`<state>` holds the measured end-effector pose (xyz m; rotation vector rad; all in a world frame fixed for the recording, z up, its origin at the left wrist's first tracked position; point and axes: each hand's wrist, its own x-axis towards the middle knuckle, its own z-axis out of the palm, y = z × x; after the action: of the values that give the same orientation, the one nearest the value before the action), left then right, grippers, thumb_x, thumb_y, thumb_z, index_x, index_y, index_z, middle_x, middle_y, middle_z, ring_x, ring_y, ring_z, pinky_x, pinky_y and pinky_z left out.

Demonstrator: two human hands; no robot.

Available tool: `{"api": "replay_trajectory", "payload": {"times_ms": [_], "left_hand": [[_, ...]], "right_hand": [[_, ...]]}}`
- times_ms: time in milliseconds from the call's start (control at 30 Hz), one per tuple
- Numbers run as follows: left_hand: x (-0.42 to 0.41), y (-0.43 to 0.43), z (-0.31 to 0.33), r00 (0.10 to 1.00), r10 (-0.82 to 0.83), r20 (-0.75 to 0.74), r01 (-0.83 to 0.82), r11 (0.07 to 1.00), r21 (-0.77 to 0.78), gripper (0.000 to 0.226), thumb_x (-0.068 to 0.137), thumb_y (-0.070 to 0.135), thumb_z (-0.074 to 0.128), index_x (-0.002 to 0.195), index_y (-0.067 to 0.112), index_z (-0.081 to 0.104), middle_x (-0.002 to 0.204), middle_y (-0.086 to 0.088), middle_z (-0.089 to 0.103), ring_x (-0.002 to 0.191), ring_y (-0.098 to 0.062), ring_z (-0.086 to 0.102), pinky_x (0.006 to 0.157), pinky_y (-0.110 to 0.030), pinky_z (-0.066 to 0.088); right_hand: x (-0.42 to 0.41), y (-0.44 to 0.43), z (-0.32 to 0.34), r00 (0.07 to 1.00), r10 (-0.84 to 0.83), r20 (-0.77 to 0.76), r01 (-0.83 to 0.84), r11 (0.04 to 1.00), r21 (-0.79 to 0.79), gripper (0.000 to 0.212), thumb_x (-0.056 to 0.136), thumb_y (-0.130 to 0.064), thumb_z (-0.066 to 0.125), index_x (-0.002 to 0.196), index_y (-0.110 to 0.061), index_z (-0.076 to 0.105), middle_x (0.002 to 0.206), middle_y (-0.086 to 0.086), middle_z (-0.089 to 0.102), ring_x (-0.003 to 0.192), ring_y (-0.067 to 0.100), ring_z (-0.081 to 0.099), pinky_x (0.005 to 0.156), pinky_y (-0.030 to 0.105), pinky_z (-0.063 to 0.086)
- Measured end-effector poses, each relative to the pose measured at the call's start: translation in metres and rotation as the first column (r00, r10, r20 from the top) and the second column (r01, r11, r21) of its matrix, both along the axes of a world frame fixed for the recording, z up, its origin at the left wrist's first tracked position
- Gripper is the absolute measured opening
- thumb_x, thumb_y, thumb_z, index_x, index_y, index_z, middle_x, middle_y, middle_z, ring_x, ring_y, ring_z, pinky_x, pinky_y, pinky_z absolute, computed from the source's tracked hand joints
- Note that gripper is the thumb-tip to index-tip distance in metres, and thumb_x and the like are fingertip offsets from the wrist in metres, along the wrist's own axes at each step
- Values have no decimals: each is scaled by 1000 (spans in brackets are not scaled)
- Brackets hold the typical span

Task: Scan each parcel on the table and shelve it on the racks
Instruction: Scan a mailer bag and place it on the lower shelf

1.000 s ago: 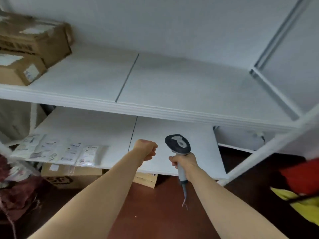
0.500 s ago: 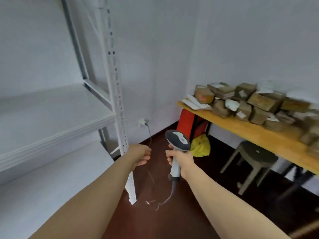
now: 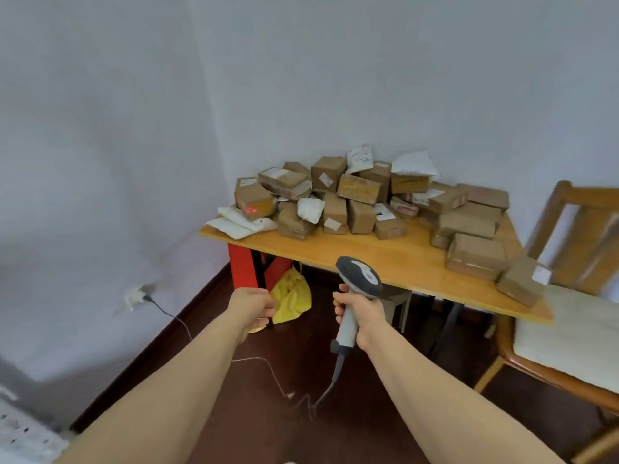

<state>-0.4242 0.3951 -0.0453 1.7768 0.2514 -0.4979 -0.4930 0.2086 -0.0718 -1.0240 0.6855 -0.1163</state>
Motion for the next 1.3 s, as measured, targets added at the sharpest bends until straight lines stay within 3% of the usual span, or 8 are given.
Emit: {"api": "replay_trajectory", "payload": {"times_ms": [100,167,300,400,600,833,1000,1300], "left_hand": [[59,-36,-11,995,-82,49,79,996,51,20,87,-7,59,103,6,59,91,-15,55,63,-17,51,53,-23,42],[103,-61,-21,989,-124,79,116,989,97,34,87,-2,61,121,2,57,96,-17,61,74,-20,59,67,-30,51],[181,-102,-30,968,-223,113,191,951,242,27,85,8,64,111,7,62,117,-20,62,106,-34,61,92,-42,50],[227,-129,-30,938,-317,140,244,891,384,49,88,12,62,135,5,50,127,-16,57,112,-31,58,92,-37,46],[292,-175,-41,883,-431,187,232,746,625,52,86,24,59,133,5,47,126,-14,51,109,-29,53,88,-35,47],[351,-227,-67,831,-497,251,79,552,830,83,84,51,62,144,6,26,145,-15,31,136,-34,25,109,-41,27],[388,-267,-85,856,-502,123,105,401,910,113,78,67,61,152,9,-3,159,-19,4,146,-36,5,117,-46,12],[428,-299,-111,908,-419,19,108,279,954,97,90,33,63,152,7,-8,153,-22,17,141,-37,22,110,-43,32]], "right_hand": [[41,-34,-5,999,-46,-9,46,999,5,12,85,5,64,90,-6,62,63,7,59,49,15,52,53,27,45],[72,-55,-6,998,-65,-18,65,998,-10,12,85,5,64,87,-7,62,66,8,59,53,16,52,55,28,46],[139,-93,-5,995,-85,-52,83,996,-37,14,85,5,62,87,-8,59,68,7,57,53,16,50,52,27,46],[182,-114,-5,994,-88,-60,87,996,-14,15,85,6,61,85,-9,59,67,8,55,52,16,49,50,25,44],[243,-146,-21,983,-77,-166,76,997,-10,14,83,5,65,84,-9,62,65,8,58,54,17,51,54,28,44],[329,-190,-37,985,43,-168,-43,999,3,15,81,5,66,83,-9,63,62,6,59,53,16,51,54,28,44],[386,-226,-47,975,142,-169,-143,990,11,15,80,6,67,88,-7,65,58,4,60,50,15,52,52,27,45],[437,-246,-62,946,232,-226,-229,973,42,14,79,4,70,86,-8,66,60,4,62,51,14,54,51,26,48]]}}
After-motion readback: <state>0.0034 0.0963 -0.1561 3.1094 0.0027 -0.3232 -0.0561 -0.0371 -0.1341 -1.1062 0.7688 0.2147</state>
